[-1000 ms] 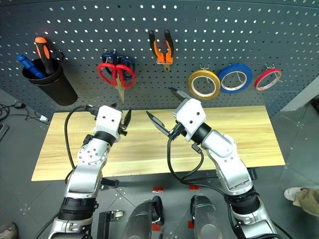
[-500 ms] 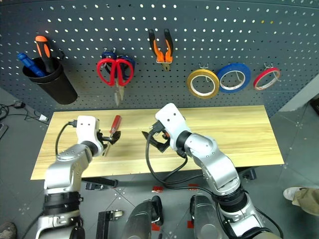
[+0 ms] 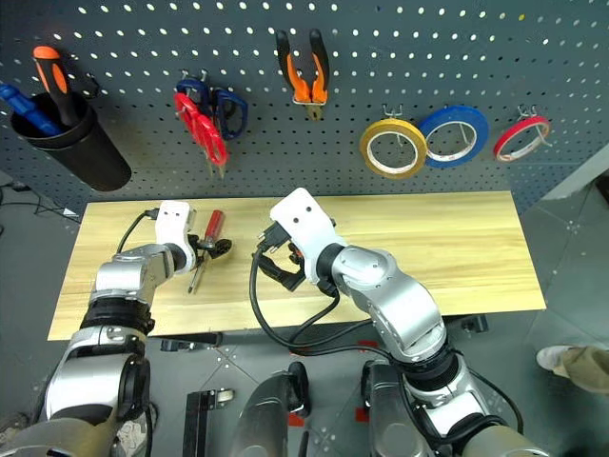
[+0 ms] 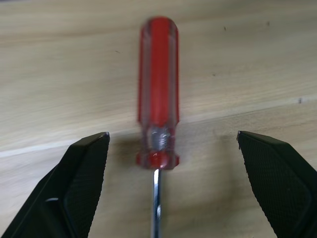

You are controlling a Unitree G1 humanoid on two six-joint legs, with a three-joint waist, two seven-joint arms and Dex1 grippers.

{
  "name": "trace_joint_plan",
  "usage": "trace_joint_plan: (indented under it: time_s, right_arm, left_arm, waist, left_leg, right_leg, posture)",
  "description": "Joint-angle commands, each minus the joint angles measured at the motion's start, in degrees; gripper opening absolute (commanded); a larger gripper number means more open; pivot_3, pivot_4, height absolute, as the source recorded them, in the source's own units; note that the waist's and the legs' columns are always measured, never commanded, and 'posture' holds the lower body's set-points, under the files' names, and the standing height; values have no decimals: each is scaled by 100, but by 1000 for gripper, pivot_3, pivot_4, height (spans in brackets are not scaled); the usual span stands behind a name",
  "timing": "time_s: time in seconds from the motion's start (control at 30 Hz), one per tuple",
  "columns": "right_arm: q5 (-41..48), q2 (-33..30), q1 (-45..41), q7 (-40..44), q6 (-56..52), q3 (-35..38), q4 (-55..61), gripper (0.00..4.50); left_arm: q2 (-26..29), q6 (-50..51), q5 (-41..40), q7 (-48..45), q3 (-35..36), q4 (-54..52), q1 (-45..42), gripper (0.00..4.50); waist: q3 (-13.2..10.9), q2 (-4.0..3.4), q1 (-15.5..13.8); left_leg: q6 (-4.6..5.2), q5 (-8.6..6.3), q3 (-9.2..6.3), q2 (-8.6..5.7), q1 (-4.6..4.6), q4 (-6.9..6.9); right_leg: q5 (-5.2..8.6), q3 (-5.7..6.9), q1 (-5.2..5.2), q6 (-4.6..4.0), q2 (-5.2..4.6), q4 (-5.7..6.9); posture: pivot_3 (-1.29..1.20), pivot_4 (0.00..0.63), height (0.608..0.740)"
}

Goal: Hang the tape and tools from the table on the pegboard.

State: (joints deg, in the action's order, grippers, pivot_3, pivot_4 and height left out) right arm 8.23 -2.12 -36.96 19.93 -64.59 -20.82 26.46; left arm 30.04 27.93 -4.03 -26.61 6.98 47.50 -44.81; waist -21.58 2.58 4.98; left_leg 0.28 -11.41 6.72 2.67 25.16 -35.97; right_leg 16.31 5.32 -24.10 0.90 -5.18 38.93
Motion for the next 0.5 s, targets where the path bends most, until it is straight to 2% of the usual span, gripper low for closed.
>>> trace_joint_plan:
  time_s: [0.03, 0.07, 0.17, 0.23, 0.33, 0.47, 0.5]
  right_arm:
    - [189, -32, -81, 107, 10, -113, 334, 4500]
    - [225, -53, -77, 153, 50, -130, 350, 4500]
    - [334, -202, -56, 364, 352, -198, 445, 4500]
    - [362, -327, -38, 502, 664, -268, 465, 4500]
    - [388, -459, -7, 661, 979, -320, 418, 4500]
    - [380, -714, 14, 922, 1368, -387, 340, 4500]
    - [377, -768, 34, 974, 1480, -378, 310, 4500]
  left_arm:
    - [37, -483, 270, -81, -241, 686, -284, 4341]
    - [53, -607, 339, -84, -300, 833, -350, 4341]
    - [127, -916, 419, -142, -368, 1102, -469, 3793]
    - [178, -1009, 433, -217, -394, 1185, -479, 3062]
    - [247, -1118, 463, -347, -428, 1179, -422, 2218]
    - [488, -1214, 443, -887, -541, 415, 72, 995]
    - [569, -1239, 428, -1095, -594, 20, 327, 922]
  waist:
    - [-19, -2, 5]
    - [-21, -4, 12]
    - [-23, -3, 20]
    - [-22, -2, 21]
    - [-22, -1, 24]
    - [-15, 8, 52]
    - [-9, 11, 72]
  left_leg:
    - [0, 0, 1, 1, 0, 0]
    - [0, 0, 2, 2, 0, 0]
    - [0, 0, 4, 2, 0, 1]
    - [0, 0, 5, 2, 0, 0]
    - [-1, 0, 5, 2, -1, 0]
    - [-2, 1, 7, 2, 0, -1]
    - [-2, 1, 8, 2, 0, 0]
  right_leg:
    - [0, 1, -1, -1, 0, 1]
    - [1, 1, -2, -1, 0, 1]
    - [1, 0, -2, -1, 0, 0]
    - [1, 0, -2, 0, 0, 0]
    - [2, 1, -2, 0, 0, 1]
    - [1, 3, -2, 0, 0, 1]
    - [1, 3, -2, 0, 0, 0]
  posture:
    - [-246, 437, 740]
    - [-250, 434, 740]
    - [-250, 425, 740]
    - [-248, 410, 740]
    - [-245, 390, 740]
    - [-248, 343, 740]
    - [-246, 326, 740]
